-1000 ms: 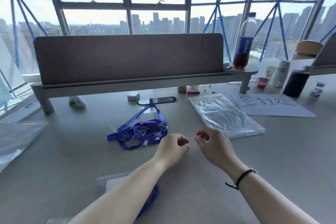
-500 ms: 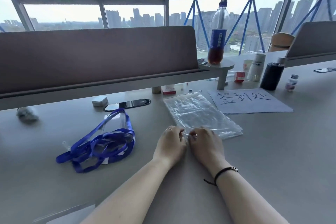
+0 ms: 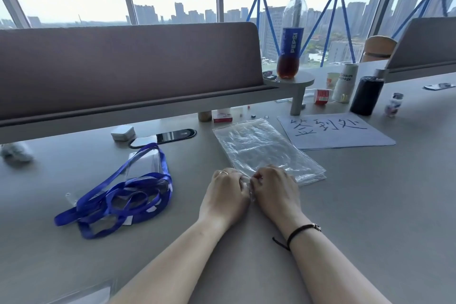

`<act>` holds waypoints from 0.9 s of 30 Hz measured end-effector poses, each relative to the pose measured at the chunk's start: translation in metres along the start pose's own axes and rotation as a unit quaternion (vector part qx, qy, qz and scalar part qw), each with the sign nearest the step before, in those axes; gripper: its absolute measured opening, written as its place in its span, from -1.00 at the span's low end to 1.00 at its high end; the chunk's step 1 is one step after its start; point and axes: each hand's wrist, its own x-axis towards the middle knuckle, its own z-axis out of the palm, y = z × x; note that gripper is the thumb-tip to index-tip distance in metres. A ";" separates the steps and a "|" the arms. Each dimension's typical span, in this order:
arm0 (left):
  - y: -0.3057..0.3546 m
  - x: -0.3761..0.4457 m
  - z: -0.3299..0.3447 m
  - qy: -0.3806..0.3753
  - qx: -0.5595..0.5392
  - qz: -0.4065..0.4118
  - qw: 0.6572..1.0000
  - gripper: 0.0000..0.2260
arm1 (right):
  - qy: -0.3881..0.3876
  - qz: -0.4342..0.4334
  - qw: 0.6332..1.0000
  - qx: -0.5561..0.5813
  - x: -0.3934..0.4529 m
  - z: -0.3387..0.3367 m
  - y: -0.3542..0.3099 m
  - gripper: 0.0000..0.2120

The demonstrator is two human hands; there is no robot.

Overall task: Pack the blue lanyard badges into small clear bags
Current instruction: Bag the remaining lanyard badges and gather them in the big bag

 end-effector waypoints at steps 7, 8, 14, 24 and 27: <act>-0.005 0.002 0.004 -0.007 0.000 0.008 1.000 -0.82 | 0.040 0.023 0.998 0.038 0.001 -0.002 0.000 -0.82; -0.006 0.003 0.003 -0.007 -0.013 0.006 1.000 -0.76 | 0.050 0.019 0.997 0.056 0.001 -0.004 -0.001 -0.82; 0.002 0.002 -0.015 -0.009 -0.187 -0.078 0.979 -0.48 | 0.045 -0.090 0.983 0.153 -0.009 -0.004 -0.013 -0.91; -0.022 0.005 -0.050 0.021 -0.537 -0.295 0.790 -0.85 | -0.060 -0.183 0.946 0.261 -0.036 -0.008 -0.038 -0.83; -0.027 -0.004 -0.067 0.025 -0.582 -0.314 0.750 -0.86 | -0.095 -0.151 0.943 0.282 -0.040 -0.011 -0.039 -0.83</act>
